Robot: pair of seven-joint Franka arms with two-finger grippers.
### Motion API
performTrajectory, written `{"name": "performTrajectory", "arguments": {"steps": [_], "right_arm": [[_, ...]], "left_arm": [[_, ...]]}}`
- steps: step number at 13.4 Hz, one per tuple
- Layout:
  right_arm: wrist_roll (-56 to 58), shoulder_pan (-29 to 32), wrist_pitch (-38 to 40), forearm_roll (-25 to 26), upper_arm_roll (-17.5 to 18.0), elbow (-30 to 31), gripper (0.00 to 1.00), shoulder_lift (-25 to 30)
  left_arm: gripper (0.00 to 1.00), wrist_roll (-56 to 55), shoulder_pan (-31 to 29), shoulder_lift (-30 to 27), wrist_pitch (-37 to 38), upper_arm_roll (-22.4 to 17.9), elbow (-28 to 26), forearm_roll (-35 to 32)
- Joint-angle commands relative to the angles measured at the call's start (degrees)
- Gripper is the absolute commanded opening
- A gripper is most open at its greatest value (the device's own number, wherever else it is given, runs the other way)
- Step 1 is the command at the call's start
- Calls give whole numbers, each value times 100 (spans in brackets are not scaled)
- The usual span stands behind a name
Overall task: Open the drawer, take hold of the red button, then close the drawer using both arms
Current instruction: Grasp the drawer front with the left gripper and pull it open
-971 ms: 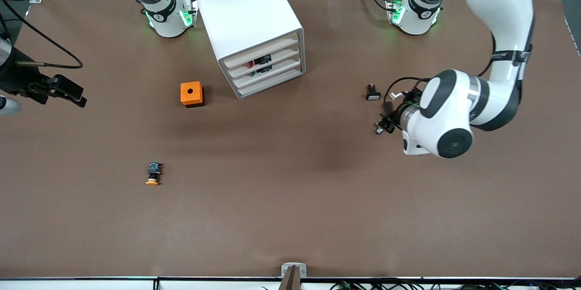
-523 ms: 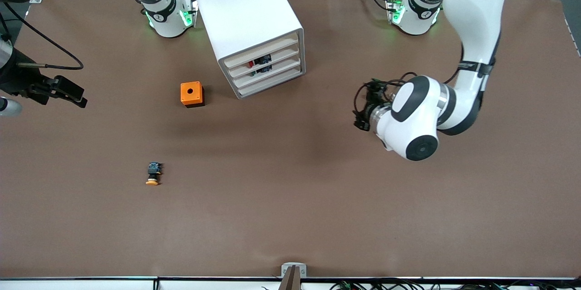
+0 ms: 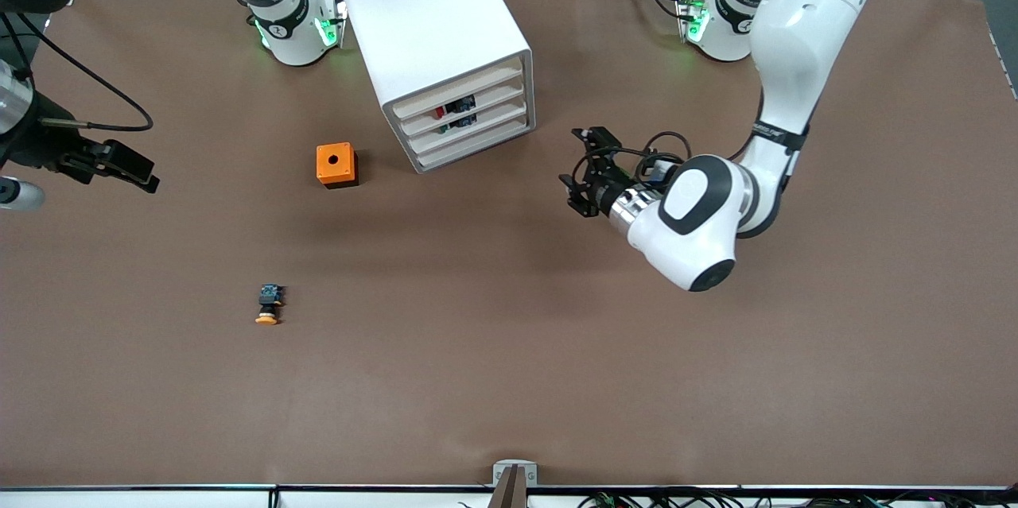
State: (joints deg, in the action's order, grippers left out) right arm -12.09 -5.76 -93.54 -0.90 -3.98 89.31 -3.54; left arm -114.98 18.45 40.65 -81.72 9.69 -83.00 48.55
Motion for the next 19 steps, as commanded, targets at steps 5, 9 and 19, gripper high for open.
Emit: {"name": "performTrajectory", "arguments": {"steps": [5,9,19], "right_arm": [[-898,-250,-138,-24,38,34,100,-200],[-1444,-390,-323,-383,38,25,100,-384],[-2498,-873,-789,-894,38,25,100,-833]], "left_arm": [[81,-2272,730,873,-705,-11,310,944],[67,-2582,1090,918,-670,-11,311,1113],[37,-2468,1566,918,-626,-11,101,1060]]}}
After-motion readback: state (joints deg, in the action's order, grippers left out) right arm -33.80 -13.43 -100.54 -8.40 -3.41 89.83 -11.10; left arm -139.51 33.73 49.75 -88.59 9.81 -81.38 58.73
